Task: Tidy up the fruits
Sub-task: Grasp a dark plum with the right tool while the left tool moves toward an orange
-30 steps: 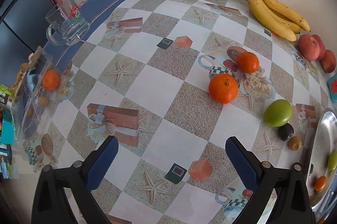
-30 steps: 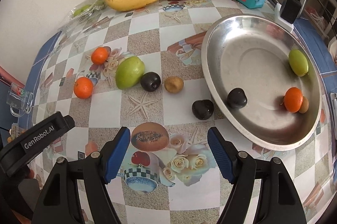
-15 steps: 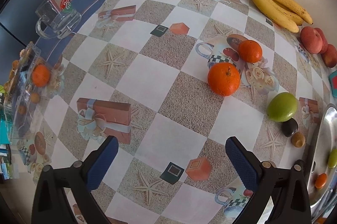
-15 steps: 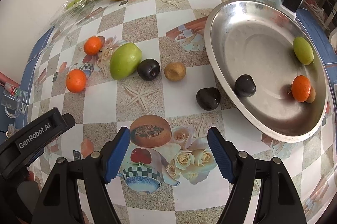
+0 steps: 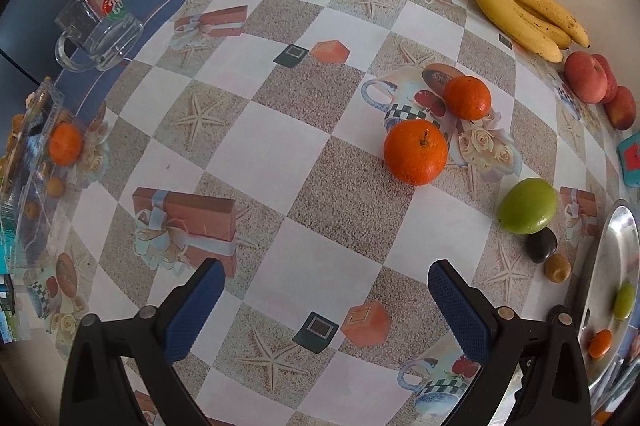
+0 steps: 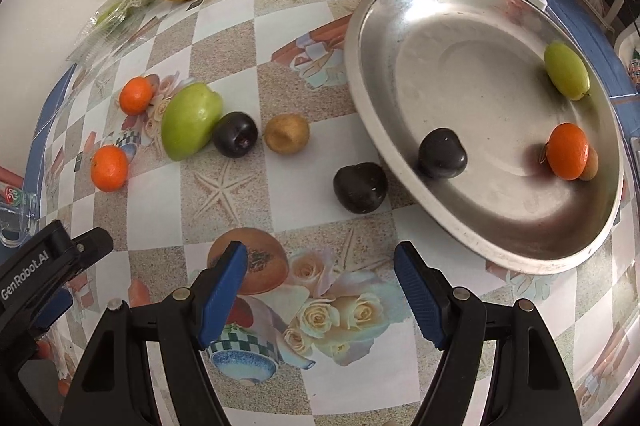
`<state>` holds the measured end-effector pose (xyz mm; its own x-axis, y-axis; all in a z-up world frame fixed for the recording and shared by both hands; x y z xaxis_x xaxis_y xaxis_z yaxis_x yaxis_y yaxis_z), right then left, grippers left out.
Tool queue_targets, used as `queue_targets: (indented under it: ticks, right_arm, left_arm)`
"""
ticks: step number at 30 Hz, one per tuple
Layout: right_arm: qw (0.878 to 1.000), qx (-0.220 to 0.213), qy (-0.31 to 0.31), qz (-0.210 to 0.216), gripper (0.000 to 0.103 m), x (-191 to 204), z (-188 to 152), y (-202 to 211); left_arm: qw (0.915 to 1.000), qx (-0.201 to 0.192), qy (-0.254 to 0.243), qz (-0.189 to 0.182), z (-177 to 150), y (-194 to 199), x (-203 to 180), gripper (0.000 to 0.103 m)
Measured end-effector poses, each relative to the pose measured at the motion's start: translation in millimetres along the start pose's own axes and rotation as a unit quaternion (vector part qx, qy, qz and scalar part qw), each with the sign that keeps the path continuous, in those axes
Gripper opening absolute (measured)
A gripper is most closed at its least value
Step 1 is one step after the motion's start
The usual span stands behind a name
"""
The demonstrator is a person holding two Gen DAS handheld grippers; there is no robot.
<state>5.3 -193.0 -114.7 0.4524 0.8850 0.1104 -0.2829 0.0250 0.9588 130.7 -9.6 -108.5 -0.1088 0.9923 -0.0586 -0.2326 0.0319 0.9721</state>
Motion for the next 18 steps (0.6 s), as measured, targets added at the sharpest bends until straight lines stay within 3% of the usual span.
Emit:
queue_targets:
  ticks: [18]
  right_arm:
    - [0.996, -0.051, -0.051, 0.046, 0.074, -12.0, 22.2, 3.2]
  left_arm:
    - [0.9997, -0.002, 0.004, -0.023, 23.0, 0.0, -1.0, 0.103]
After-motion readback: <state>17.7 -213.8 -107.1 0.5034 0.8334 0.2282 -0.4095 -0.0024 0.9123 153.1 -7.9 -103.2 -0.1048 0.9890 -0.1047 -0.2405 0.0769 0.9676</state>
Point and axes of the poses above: each gripper's, at about its wrist camera, not at the fingertips, and y roughly against the way its jaws point, x to its left, z to its top, the point moved 9 cm from there along -y, roughly the way its jaws point, and after that the axes turned 13 degrees about y, right-handed, at the moved point
